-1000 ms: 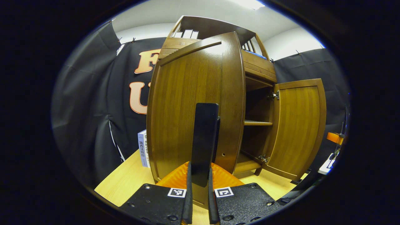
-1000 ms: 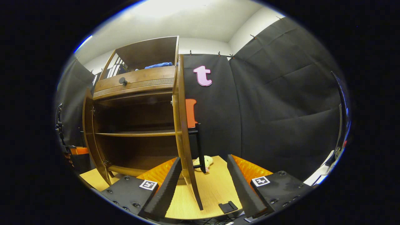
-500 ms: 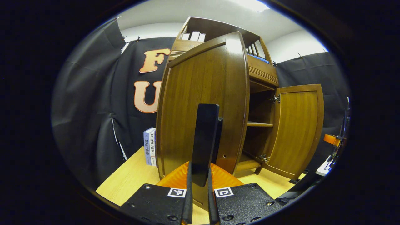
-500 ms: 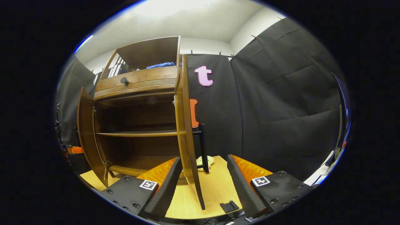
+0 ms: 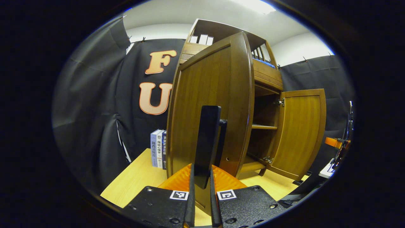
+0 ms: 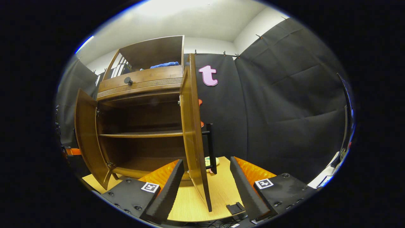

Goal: Open the right door of the double-door shoe cabinet with the right hand, and open the left door with the left hand.

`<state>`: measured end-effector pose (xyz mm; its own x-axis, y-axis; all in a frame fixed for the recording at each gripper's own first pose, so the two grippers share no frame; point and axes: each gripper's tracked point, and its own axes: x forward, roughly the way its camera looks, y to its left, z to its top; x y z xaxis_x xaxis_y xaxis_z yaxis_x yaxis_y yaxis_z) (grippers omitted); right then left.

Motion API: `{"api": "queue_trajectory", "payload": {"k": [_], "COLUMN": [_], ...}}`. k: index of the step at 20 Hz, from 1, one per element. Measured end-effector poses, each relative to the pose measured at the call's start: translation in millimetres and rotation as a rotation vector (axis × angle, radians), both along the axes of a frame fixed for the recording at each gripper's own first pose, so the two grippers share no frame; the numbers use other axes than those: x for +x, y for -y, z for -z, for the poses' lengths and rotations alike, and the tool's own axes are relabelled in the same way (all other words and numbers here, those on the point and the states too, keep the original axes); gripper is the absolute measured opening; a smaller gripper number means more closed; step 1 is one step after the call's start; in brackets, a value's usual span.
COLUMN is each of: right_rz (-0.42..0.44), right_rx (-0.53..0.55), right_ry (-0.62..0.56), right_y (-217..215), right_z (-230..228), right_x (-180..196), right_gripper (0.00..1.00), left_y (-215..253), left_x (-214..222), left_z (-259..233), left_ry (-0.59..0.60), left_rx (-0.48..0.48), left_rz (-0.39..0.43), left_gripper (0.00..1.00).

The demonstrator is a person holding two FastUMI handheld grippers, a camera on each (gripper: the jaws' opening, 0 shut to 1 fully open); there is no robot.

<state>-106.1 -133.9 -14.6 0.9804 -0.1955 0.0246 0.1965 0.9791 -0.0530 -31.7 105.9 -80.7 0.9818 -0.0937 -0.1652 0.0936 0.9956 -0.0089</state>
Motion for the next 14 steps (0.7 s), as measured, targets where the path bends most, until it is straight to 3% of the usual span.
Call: {"api": "queue_trajectory", "payload": {"k": [1,6,7,12,13,14], "right_rz": [0.002,-0.008,-0.01,-0.011,-0.011,-0.011], "right_rx": [-0.004,-0.004,-0.004,0.008,0.01,0.009], "right_ry": [0.002,0.002,0.0,0.0,-0.001,-0.004], "right_y": [-1,-8,-10,-14,-14,-14], "right_z": [-1,-1,1,2,2,3], "right_x": [0,4,4,6,6,6], "right_gripper": [0.84,0.84,0.84,0.84,0.84,0.84], "left_y": [-9,-78,-85,-87,-87,-87], "left_x": [-4,-12,-10,-14,-13,-14], "left_z": [-3,-17,-16,-19,-19,-18], "left_ry": [0.005,0.049,0.053,0.049,0.05,0.048], "left_rx": [0.034,0.15,0.165,0.151,0.143,0.132], "left_rz": [-0.02,-0.208,-0.218,-0.202,-0.2,-0.2], "left_gripper": [0.14,0.1,0.0,0.04,0.1,0.08]}}
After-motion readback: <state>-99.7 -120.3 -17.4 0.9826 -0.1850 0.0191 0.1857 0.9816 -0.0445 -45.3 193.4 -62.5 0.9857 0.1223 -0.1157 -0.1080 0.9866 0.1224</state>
